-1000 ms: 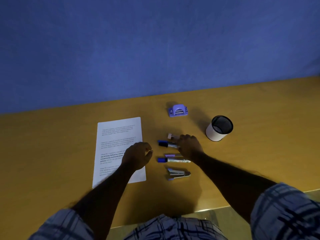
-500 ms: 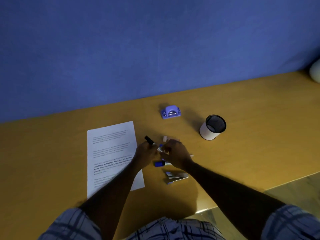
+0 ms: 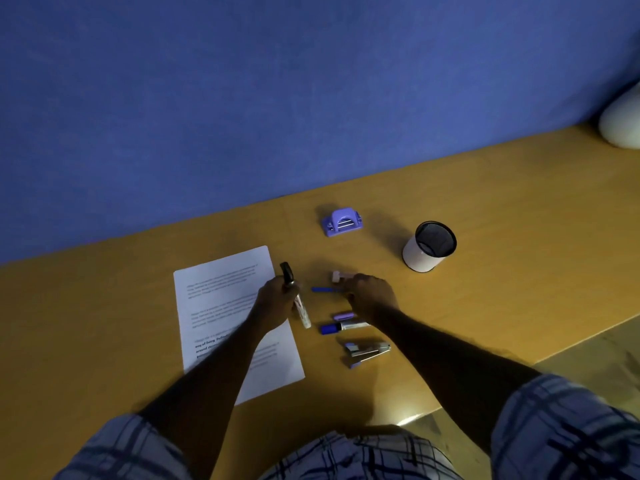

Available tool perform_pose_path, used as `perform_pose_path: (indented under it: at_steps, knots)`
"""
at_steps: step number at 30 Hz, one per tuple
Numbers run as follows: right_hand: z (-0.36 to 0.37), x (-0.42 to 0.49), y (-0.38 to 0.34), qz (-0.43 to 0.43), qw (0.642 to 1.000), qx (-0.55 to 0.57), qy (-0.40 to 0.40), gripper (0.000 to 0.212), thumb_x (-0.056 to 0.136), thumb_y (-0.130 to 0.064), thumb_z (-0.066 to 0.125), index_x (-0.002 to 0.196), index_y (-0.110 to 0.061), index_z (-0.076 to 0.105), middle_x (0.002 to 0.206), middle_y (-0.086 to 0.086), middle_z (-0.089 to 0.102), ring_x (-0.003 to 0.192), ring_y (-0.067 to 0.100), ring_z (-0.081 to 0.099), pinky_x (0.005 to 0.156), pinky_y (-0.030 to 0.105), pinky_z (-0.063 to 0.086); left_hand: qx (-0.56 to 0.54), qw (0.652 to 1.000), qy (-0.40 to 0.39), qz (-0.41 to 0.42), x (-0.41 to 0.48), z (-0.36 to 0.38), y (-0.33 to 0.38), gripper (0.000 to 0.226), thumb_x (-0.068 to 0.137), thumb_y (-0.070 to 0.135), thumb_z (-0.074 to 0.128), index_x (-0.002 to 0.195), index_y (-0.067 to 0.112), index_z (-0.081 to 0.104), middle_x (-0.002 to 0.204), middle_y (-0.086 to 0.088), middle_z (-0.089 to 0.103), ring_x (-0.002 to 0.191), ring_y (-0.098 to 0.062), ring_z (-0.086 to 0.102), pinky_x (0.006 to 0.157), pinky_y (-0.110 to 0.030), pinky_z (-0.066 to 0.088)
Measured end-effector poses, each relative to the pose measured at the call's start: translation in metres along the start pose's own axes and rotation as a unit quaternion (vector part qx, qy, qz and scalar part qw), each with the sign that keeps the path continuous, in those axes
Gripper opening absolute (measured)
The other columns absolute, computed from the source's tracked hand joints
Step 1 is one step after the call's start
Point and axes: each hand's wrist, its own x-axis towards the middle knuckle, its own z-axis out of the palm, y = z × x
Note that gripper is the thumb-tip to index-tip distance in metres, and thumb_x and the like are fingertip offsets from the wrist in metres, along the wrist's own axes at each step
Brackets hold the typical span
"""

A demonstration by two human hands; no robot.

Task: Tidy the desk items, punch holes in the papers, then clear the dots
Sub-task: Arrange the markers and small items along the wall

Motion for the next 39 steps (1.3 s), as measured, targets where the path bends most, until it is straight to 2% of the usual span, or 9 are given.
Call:
perform_pose_path:
  at_steps: [8,13,19,24,27,31,33,36,39]
  knots:
    - [0.002,0.002,-0.007,-0.036,0.999,-0.006,0.012,0.026,0.098,-0.023,0.049,0.118,-0.013,0.061,0.117,0.006,0.065,0.101,0.022,0.063,0.084,0.036,0.055,-0.008,1.000,-0.002,0.001,-0.002,-0.008,0.000,0.022,0.097,0.027,0.057,0.099,0.005,0.062,0.092,-0.015,0.070,0.086,-0.026,0.070,0.082,-0.048,0.059]
    - [-0.011,-0.007,-0.014,-0.038,0.973,0.186,0.131,0.013,0.093,-0.026,0.060,0.099,-0.016,0.067,0.097,-0.001,0.063,0.084,0.011,0.059,0.069,0.022,0.048,-0.034,0.999,0.014,0.021,-0.001,-0.007,0.007,0.022,0.093,0.027,0.063,0.100,0.006,0.064,0.089,-0.011,0.071,0.084,-0.024,0.071,0.080,-0.045,0.060]
    - [-0.032,0.009,-0.018,0.058,0.900,0.420,0.100,0.005,0.088,-0.018,0.067,0.089,-0.014,0.070,0.078,-0.003,0.068,0.064,0.005,0.059,0.061,0.022,0.047,-0.053,0.995,0.022,0.086,0.006,0.011,0.044,0.022,0.088,0.030,0.069,0.093,0.009,0.068,0.082,-0.008,0.072,0.078,-0.021,0.070,0.070,-0.034,0.057]
    - [-0.046,0.019,-0.006,0.085,0.872,0.466,0.123,0.017,0.090,-0.020,0.064,0.104,-0.018,0.073,0.085,-0.007,0.070,0.071,0.000,0.063,0.060,0.016,0.046,-0.070,0.991,0.026,0.114,0.017,0.028,0.077,0.018,0.092,0.024,0.065,0.094,0.007,0.071,0.081,-0.004,0.073,0.073,-0.010,0.069,0.065,-0.021,0.053]
    - [-0.051,0.022,0.008,0.095,0.852,0.502,0.114,0.014,0.089,-0.023,0.065,0.100,-0.026,0.073,0.089,-0.009,0.071,0.078,0.005,0.067,0.065,0.024,0.054,-0.072,0.991,0.023,0.113,0.029,0.037,0.091,0.016,0.093,0.022,0.064,0.094,0.007,0.071,0.079,0.000,0.072,0.064,0.002,0.066,0.057,-0.010,0.048]
    - [-0.056,0.033,0.027,0.112,0.830,0.536,0.110,0.012,0.086,-0.019,0.070,0.097,-0.022,0.075,0.093,-0.001,0.075,0.082,0.014,0.069,0.075,0.040,0.058,-0.102,0.991,0.019,0.086,0.048,0.050,0.109,0.018,0.090,0.018,0.067,0.101,0.003,0.070,0.087,-0.010,0.073,0.075,-0.014,0.072,0.062,-0.022,0.057]
    - [-0.060,0.042,0.036,0.127,0.811,0.561,0.104,0.012,0.084,-0.014,0.073,0.095,-0.016,0.075,0.093,0.005,0.076,0.086,0.020,0.071,0.079,0.045,0.059,-0.125,0.989,0.025,0.070,0.058,0.056,0.119,0.017,0.089,0.013,0.068,0.100,0.000,0.071,0.083,-0.010,0.072,0.067,-0.011,0.070,0.059,-0.022,0.057]
    - [-0.068,0.056,0.050,0.134,0.781,0.603,0.091,0.019,0.081,-0.007,0.075,0.100,-0.008,0.071,0.096,0.013,0.076,0.082,0.019,0.071,0.075,0.037,0.059,-0.150,0.987,0.029,0.059,0.073,0.063,0.135,0.015,0.088,0.009,0.069,0.099,-0.001,0.071,0.077,-0.008,0.070,0.058,-0.005,0.068,0.053,-0.017,0.055]
    - [-0.078,0.071,0.064,0.130,0.810,0.563,0.096,0.025,0.079,-0.010,0.078,0.103,-0.005,0.071,0.094,0.008,0.075,0.073,0.005,0.069,0.066,0.023,0.057,-0.160,0.985,0.033,0.056,0.089,0.070,0.150,0.012,0.088,0.009,0.069,0.094,-0.002,0.071,0.073,-0.006,0.069,0.056,-0.003,0.067,0.052,-0.015,0.053]
